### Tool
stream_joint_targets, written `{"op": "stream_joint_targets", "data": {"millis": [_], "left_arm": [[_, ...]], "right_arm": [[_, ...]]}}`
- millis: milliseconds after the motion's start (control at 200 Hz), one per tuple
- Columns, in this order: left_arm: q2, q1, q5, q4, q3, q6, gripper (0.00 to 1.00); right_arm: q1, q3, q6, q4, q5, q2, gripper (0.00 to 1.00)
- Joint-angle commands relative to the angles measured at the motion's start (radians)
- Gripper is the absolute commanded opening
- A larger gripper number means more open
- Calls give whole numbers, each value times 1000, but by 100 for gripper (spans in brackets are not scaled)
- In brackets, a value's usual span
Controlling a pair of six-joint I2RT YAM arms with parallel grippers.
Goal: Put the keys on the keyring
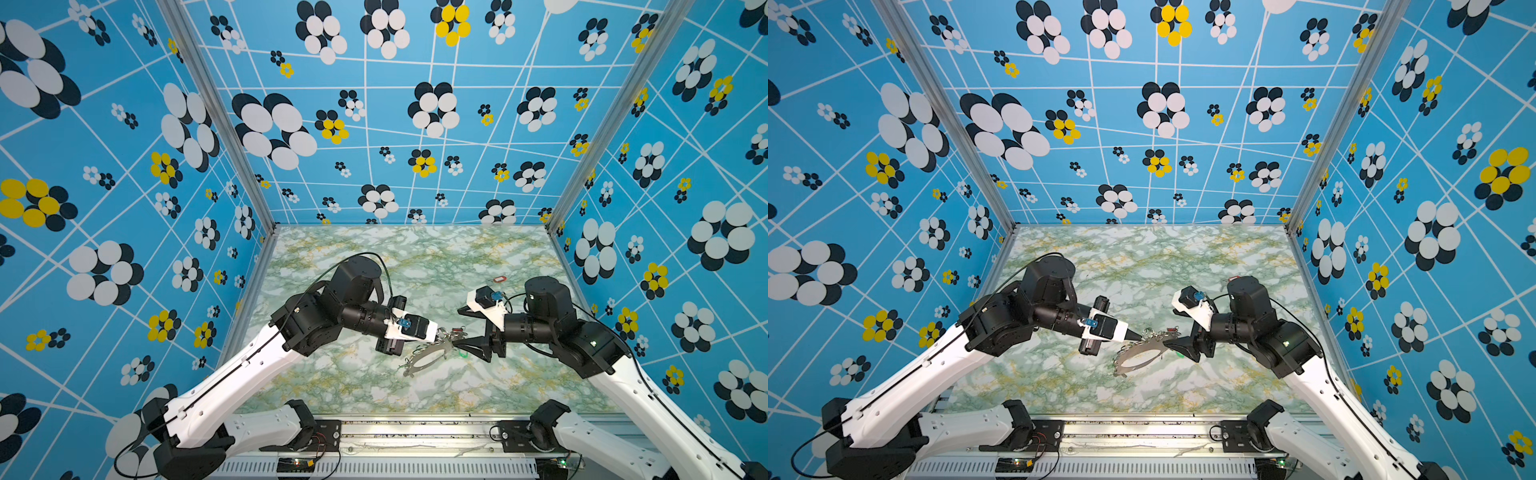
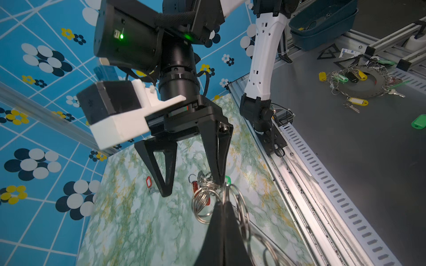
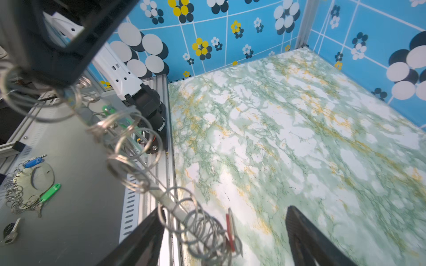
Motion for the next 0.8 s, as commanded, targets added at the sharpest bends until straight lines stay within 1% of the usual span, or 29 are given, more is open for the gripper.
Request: {"op": "stream_joint_targets", "data": {"millis": [0, 35, 70, 175, 255, 375, 470, 540, 635, 655, 715, 740, 750, 765, 795], "left_arm": [[6, 8, 66, -13, 46, 53, 0], [7, 8, 73, -10, 49, 53, 0], [9, 9, 76, -4, 50, 53, 0], [9, 14, 71, -3, 42, 57, 0], [2, 26, 72, 11, 24, 51, 0], [-18, 46, 74, 68, -19, 12, 0], [-35, 67, 64, 109, -57, -19, 0], [-54, 83, 46, 147, -91, -46, 0], [-85, 95, -15, 216, -152, -101, 0], [-93, 97, -37, 232, -166, -115, 6], [-116, 100, -91, 279, -203, -142, 31], [-123, 102, -111, 298, -214, -181, 41], [-126, 102, -118, 305, -218, -189, 47], [-133, 104, -130, 315, -225, -201, 51], [-140, 105, -148, 329, -236, -226, 57]], "right_arm": [[22, 17, -66, -30, -96, 22, 81], [29, 16, -75, -27, -93, 27, 78], [33, 17, -80, -24, -94, 31, 72], [36, 36, -78, -19, -129, 36, 43], [38, 45, -71, -10, -149, 30, 25], [42, 47, -44, 15, -164, 9, 8], [48, 59, -35, 13, -152, -7, 0], [53, 71, -34, 3, -124, -19, 0], [57, 88, -32, -12, -51, -36, 0], [59, 93, -33, -18, -36, -38, 0], [61, 110, -35, -42, 6, -37, 0], [60, 118, -38, -56, 21, -35, 0], [61, 122, -41, -60, 27, -34, 0], [62, 125, -42, -68, 36, -32, 0], [62, 132, -45, -80, 51, -28, 0]]}}
